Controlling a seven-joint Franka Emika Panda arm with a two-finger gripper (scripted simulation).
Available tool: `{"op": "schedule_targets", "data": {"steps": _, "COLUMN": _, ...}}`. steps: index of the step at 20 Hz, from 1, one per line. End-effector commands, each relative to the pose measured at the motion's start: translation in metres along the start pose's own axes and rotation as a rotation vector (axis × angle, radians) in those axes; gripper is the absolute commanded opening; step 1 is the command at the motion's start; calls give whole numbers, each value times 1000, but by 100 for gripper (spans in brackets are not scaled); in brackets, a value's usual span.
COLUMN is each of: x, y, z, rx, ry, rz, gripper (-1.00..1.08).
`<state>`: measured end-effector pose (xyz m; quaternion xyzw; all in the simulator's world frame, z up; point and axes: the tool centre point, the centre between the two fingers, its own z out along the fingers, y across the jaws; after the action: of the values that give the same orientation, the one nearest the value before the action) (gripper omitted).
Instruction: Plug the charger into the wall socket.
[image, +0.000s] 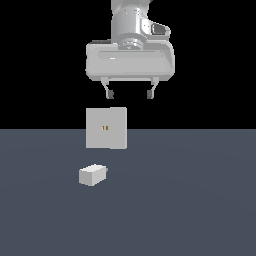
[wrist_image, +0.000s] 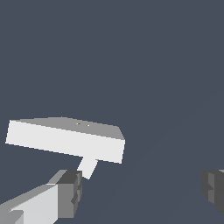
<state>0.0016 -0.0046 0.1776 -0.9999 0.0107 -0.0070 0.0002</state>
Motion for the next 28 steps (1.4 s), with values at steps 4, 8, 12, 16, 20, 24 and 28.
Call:
{"op": "schedule_targets", "data": {"steps": 4, "x": -1, "y": 0, "z": 1, "rx": -1, "ry": 3, "rz": 3, "gripper": 100}}
{"op": "schedule_targets", "data": {"steps": 8, "x": -3, "y": -2, "z": 3, "rx": -3, "ry": 14, "rz": 14, "gripper": 100}}
{"op": "schedule_targets", "data": {"steps": 12, "x": -8, "y": -5, "z": 8, "rx": -7, "ry": 34, "rz": 35, "gripper": 100}}
{"op": "schedule_targets", "data": {"steps": 16, "x": -15, "y": -9, "z": 14, "rx": -13, "ry": 63, "rz": 65, "gripper": 100}}
{"op": "schedule_targets", "data": {"steps": 20, "x": -23, "y": -15, "z": 24, "rx": -20, "ry": 101, "rz": 104, "gripper": 100}}
{"op": "schedule_targets", "data": {"steps": 24, "x": -32, "y": -22, "z": 34, "rx": -28, "ry": 144, "rz": 149, "gripper": 100}}
{"op": "schedule_targets", "data": {"steps": 28, "x": -39, "y": -30, "z": 46, "rx": -36, "ry": 186, "rz": 192, "gripper": 100}}
